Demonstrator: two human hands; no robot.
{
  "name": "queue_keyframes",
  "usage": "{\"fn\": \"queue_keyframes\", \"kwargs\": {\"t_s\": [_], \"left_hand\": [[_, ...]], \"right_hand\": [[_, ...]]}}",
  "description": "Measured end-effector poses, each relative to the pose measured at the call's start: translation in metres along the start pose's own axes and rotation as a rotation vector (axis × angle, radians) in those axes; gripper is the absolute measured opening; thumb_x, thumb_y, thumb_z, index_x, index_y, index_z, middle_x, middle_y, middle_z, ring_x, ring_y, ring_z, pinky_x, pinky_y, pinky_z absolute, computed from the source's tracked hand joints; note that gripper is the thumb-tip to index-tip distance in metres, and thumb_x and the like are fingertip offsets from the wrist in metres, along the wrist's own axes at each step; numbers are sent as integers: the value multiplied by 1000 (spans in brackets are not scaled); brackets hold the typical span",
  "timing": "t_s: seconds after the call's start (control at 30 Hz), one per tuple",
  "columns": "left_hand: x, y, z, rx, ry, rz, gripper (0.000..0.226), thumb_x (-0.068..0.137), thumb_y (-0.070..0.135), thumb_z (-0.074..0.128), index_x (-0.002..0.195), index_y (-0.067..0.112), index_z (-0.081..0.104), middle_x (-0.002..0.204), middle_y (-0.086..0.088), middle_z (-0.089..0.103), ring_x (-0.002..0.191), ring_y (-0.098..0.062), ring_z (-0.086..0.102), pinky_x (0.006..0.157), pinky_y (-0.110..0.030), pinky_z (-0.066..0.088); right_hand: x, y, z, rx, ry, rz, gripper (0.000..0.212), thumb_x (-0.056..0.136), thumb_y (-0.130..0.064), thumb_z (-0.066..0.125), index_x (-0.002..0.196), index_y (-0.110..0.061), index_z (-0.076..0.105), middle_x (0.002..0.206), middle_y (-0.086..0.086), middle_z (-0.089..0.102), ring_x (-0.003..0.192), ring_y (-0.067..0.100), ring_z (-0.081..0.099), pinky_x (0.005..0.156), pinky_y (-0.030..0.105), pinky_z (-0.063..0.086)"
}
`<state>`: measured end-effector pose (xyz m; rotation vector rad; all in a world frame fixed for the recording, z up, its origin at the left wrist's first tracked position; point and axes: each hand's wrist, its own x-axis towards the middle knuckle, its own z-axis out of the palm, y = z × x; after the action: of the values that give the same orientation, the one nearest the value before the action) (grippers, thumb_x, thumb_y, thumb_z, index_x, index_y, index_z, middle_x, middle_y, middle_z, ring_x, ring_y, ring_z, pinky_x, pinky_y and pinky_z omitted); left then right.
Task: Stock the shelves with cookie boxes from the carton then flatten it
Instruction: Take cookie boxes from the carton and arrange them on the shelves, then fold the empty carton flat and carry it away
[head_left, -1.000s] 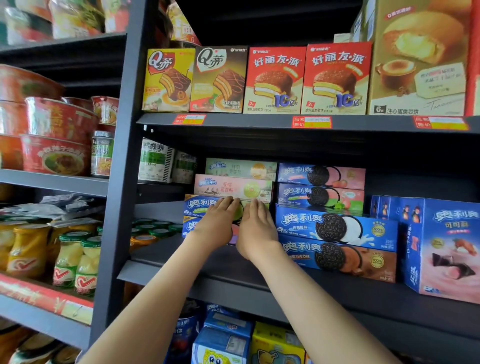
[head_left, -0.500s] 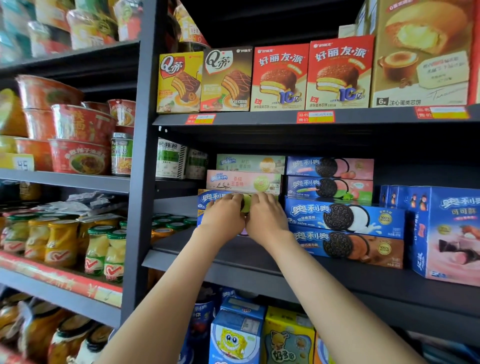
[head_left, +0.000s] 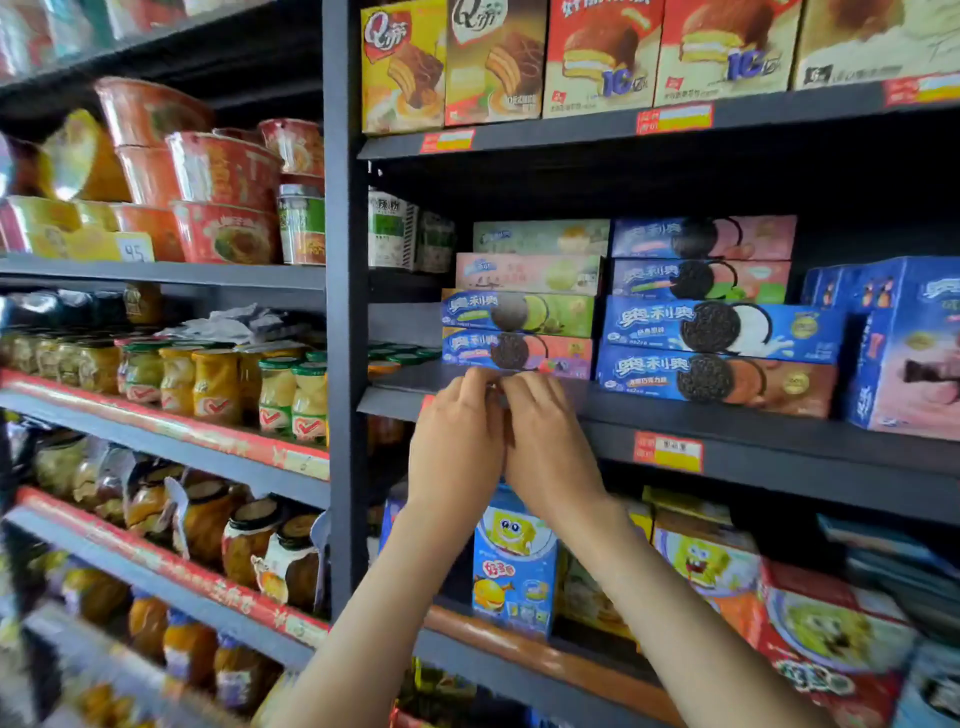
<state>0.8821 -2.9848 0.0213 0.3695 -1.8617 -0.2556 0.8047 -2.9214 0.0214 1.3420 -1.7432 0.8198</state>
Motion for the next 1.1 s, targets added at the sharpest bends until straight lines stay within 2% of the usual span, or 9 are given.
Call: {"fn": "queue_keyframes", "kwargs": {"t_s": [0.07, 0.17, 0.27, 0.37, 0.53, 0.67, 0.77, 0.93, 1.1], "left_hand": [[-30, -3, -1, -6, -21, -22, 28, 89, 22, 38, 102, 9, 60, 93, -12, 66, 86, -36, 60, 69, -39, 44], [-69, -5, -10, -56, -23, -71, 35, 91, 28, 33, 101, 9, 61, 92, -9, 66, 85, -30, 61, 69, -35, 40], [-107, -7, -20, -33, -1, -145, 35, 93, 29, 32, 105, 11, 60, 94, -5, 66, 87, -25, 61, 69, -35, 42], [-151, -11, -25, 79, -13, -276, 32, 93, 27, 34, 108, 11, 57, 97, -7, 66, 88, -30, 60, 66, -38, 41], [-232, -26, -15, 285, -156, -634, 15, 97, 15, 40, 106, 9, 51, 104, -11, 61, 97, -33, 58, 65, -32, 31], [-312, -28, -7, 401, -222, -908, 20, 97, 16, 39, 111, 10, 53, 108, -10, 62, 98, -31, 59, 67, -32, 35], [-379, -30, -8, 459, -229, -1103, 23, 95, 17, 41, 112, 7, 53, 109, -12, 62, 101, -32, 59, 74, -35, 41], [-506, -34, -18, 557, -238, -1366, 25, 94, 20, 42, 114, 10, 55, 110, -8, 64, 100, -26, 60, 79, -32, 44], [-638, -55, -17, 600, -243, -1648, 31, 94, 18, 43, 122, 9, 52, 118, -10, 58, 108, -25, 55, 90, -34, 43]], "right_hand": [[-26, -8, 1, 43, 5, 11, 15, 78, -4, 53, 90, -5, 60, 94, 12, 57, 87, 30, 50, 80, 36, 38], [-61, -23, 2, 131, 12, -20, 18, 80, -5, 48, 89, -1, 63, 103, 16, 59, 95, 26, 47, 85, 35, 40], [-93, -39, 6, 191, -12, -93, 21, 75, -1, 57, 95, 2, 63, 104, 17, 59, 98, 28, 51, 87, 32, 41], [-129, -51, 27, 244, -119, -119, 24, 75, 2, 61, 99, 1, 63, 101, 16, 59, 92, 31, 55, 84, 37, 44], [-208, -59, 74, 416, -389, -114, 18, 79, -1, 62, 97, -3, 60, 98, 12, 56, 93, 30, 55, 84, 38, 45], [-286, -65, 101, 564, -620, -156, 12, 78, -6, 55, 89, -5, 61, 90, 12, 56, 85, 31, 52, 79, 36, 45], [-353, -78, 121, 651, -802, -116, 25, 82, -19, 41, 85, -5, 62, 91, 14, 58, 88, 33, 54, 80, 35, 43], [-460, -108, 145, 673, -1089, -49, 22, 81, -6, 55, 101, 0, 62, 105, 17, 57, 104, 34, 51, 94, 40, 42], [-575, -124, 186, 605, -1338, 37, 31, 89, -11, 52, 119, -8, 57, 123, 8, 52, 116, 24, 44, 100, 28, 32]]}}
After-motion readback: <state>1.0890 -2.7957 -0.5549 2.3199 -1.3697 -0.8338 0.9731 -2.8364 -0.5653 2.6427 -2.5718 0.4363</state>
